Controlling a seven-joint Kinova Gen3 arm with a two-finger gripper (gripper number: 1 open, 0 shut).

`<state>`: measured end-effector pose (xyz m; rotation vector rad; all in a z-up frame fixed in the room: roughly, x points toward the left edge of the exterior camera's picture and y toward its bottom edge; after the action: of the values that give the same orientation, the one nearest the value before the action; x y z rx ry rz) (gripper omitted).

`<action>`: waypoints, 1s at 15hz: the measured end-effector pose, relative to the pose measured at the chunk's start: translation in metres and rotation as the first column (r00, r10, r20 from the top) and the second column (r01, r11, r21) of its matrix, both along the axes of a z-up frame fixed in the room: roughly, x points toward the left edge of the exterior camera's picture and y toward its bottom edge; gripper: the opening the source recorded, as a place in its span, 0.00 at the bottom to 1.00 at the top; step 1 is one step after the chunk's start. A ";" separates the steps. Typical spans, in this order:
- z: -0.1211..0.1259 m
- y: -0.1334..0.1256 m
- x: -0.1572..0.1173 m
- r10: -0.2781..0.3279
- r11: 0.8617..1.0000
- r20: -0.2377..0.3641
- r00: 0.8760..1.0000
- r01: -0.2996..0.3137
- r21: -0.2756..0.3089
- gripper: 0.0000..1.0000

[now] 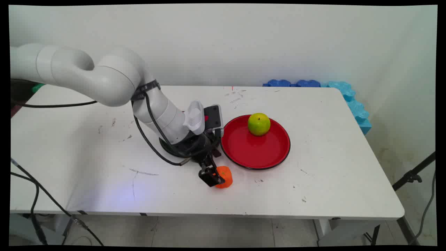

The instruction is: Pick up the eggplant from the green plate

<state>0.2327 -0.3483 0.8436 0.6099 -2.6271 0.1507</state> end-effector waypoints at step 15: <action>0.127 -0.020 0.077 -0.030 0.994 -0.169 0.985 0.012 -0.106 1.00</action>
<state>0.3098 -0.3683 0.9710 0.5347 -2.4426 0.2189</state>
